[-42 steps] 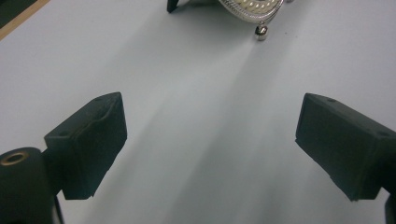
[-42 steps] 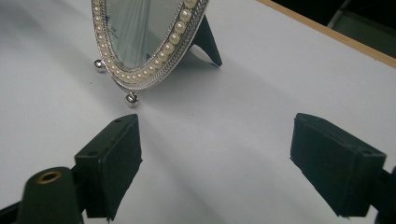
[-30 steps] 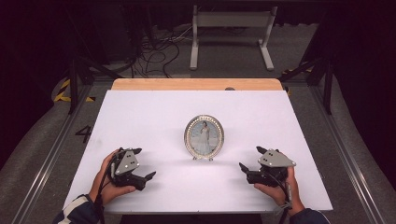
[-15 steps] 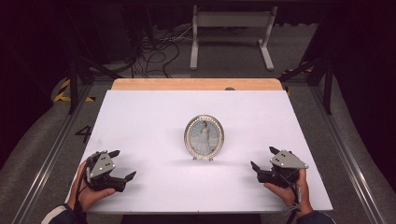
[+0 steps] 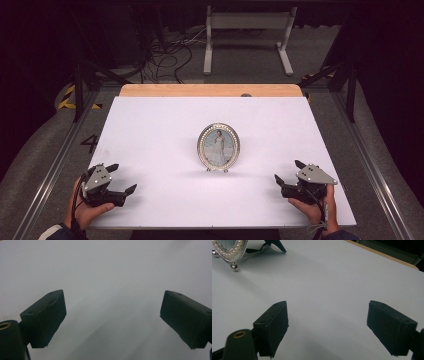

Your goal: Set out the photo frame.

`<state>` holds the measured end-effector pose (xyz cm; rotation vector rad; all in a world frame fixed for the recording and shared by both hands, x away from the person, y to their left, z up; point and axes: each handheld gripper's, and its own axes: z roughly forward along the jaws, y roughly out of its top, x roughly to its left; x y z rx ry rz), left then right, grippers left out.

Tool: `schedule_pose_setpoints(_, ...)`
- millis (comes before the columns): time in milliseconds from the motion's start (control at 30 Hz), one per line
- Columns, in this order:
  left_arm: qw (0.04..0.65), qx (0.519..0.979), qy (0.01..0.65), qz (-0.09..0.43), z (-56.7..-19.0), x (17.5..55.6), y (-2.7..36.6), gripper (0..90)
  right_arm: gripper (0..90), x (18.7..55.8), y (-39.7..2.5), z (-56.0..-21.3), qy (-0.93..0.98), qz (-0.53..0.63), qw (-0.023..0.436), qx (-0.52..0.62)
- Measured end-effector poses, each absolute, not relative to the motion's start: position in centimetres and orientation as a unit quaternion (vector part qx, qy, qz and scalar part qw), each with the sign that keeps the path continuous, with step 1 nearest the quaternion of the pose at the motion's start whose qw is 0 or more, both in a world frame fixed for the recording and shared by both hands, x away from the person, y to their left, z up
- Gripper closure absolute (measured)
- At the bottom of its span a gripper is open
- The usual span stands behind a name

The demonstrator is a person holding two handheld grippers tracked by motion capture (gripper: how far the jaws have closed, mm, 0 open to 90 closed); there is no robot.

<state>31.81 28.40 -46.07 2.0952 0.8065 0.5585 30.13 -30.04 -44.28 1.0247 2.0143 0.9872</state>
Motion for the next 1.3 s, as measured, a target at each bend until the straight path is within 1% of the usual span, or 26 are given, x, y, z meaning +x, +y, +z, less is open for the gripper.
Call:
schedule_pose_setpoints(267,0.402,0.833,0.311,0.217,-46.0,31.8,28.1,7.3,17.6,30.4,-29.4,-44.7,0.781,0.376,0.321,0.381)
schedule_pose_setpoints(1300,0.374,0.847,0.300,0.228,-46.4,31.9,27.3,7.2,17.6,30.2,-29.3,-45.3,0.790,0.369,0.314,0.377)
